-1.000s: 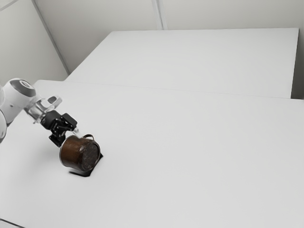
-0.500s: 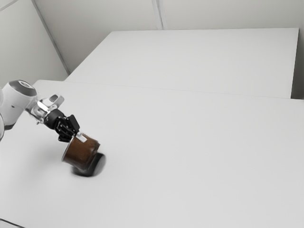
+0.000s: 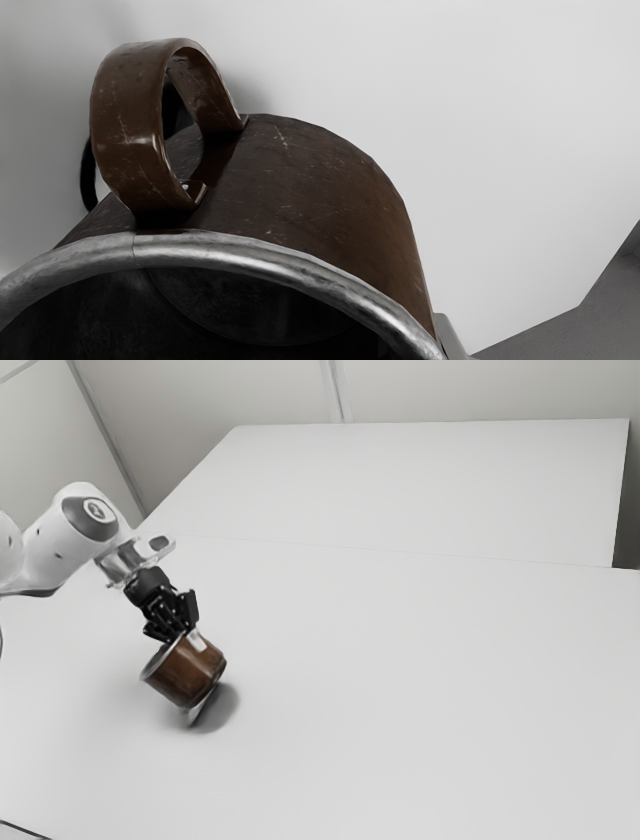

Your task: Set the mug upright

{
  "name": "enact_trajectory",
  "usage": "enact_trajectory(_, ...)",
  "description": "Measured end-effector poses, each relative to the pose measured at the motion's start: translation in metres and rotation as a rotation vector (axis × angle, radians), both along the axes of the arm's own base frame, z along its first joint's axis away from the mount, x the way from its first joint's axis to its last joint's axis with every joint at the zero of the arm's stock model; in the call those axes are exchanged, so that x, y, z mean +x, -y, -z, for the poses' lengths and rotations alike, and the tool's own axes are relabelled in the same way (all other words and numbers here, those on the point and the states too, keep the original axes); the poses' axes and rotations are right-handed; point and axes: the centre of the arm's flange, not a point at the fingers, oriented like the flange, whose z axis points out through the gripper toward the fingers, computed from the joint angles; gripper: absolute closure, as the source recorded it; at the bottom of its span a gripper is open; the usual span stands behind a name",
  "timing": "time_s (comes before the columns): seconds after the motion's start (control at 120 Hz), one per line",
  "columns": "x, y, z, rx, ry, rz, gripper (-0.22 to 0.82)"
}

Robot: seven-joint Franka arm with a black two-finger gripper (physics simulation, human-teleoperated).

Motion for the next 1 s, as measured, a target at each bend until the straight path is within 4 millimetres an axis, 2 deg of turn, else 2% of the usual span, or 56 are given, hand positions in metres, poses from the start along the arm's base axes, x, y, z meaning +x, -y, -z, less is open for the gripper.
enact_trajectory(0.117, 0.011, 0.018, 0.000, 0.150, -0.023, -0.044, 0.77)
enact_trajectory(0.275, 0.030, 0.068, 0.014, 0.339, -0.065, -0.083, 0.77)
enact_trajectory(0.358, 0.036, 0.087, 0.021, 0.410, -0.085, -0.131, 0.77)
enact_trajectory(0.667, 0.045, 0.114, 0.033, 0.566, -0.164, -0.350, 0.77)
enact_trajectory(0.825, 0.046, 0.117, 0.033, 0.601, -0.199, -0.449, 0.76)
enact_trajectory(1.0, 0.048, 0.118, 0.028, 0.613, -0.221, -0.536, 0.39)
